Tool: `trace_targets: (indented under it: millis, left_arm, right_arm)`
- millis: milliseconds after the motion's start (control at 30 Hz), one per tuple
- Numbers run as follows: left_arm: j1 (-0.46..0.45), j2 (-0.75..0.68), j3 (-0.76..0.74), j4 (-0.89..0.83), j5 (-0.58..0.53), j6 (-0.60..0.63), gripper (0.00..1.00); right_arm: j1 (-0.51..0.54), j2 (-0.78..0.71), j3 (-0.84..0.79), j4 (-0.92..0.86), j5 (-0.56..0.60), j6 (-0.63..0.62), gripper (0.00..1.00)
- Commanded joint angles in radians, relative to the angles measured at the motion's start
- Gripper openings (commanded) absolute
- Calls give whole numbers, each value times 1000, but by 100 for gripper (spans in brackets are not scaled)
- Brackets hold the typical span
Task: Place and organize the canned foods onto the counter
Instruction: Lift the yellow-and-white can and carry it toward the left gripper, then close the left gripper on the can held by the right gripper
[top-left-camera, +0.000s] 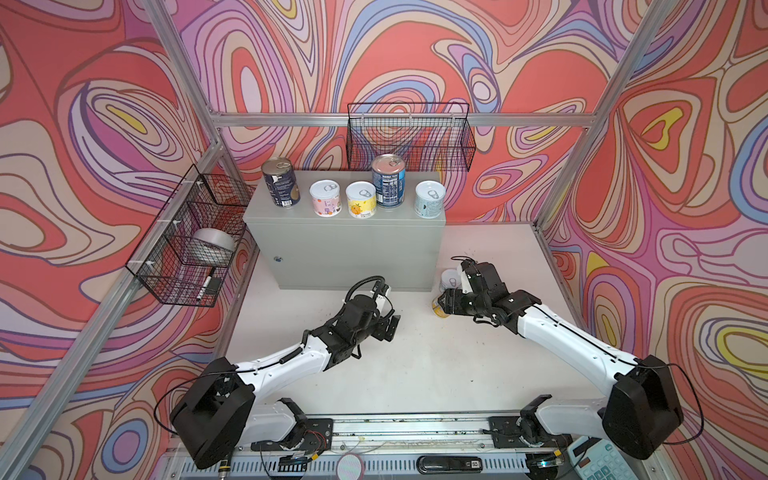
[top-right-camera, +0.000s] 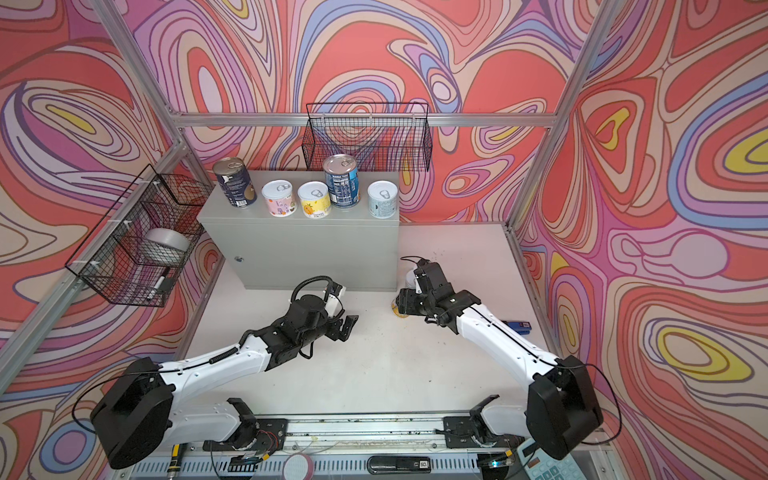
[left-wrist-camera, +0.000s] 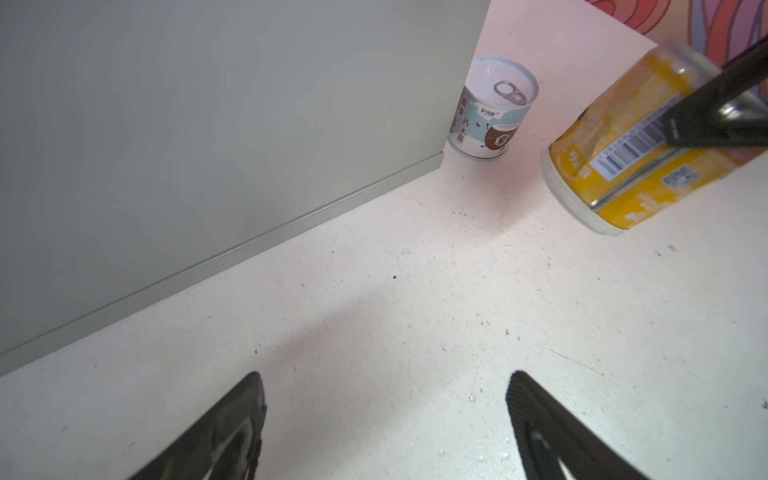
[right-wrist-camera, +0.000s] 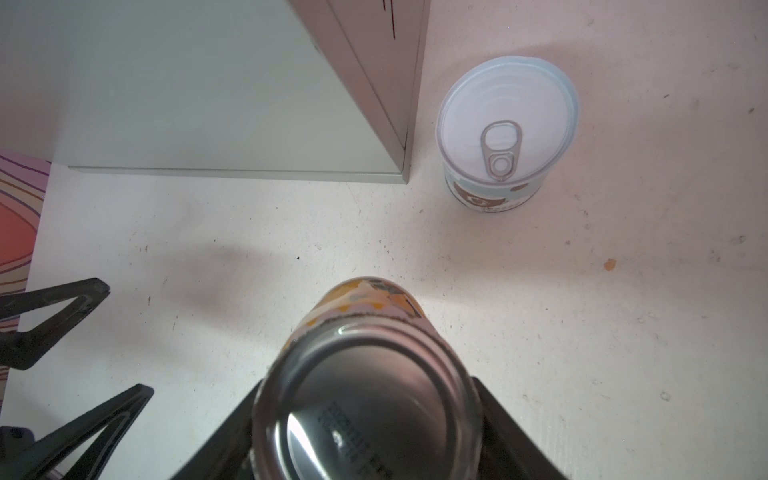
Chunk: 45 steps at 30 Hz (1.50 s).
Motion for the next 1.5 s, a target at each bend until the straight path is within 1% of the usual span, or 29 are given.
trace_targets:
  millis: [0, 267, 333, 433, 533, 700, 867, 1267, 1467]
  left_arm:
    - [-6, 30, -8, 78, 76, -18, 91]
    - [-40, 92, 23, 168, 174, -13, 87]
    - [-67, 104, 49, 156, 168, 15, 86]
    - [-122, 133, 106, 109, 129, 76, 86]
    - [-149, 169, 145, 107, 127, 92, 84]
    - [-158, 207, 174, 168, 141, 87, 81]
    - [-164, 241, 215, 188, 168, 100, 77]
    - [-167, 280, 280, 170, 244, 149, 78]
    - [-166, 280, 278, 170, 242, 158, 78]
  right_arm:
    - [-3, -41, 53, -3, -21, -9, 34]
    - [-3, -63, 102, -74, -46, -36, 34]
    - [-3, -65, 106, -83, -47, -41, 35]
    - [-3, -59, 110, -95, -53, -47, 35]
    - [-3, -60, 108, -101, -60, -47, 35]
    - [-3, -72, 106, -108, -74, -57, 35]
    - [-3, -84, 114, -123, -99, -70, 35]
    - [-3, -89, 136, -153, -229, -104, 35]
    - [-3, -99, 138, -164, -257, -103, 35]
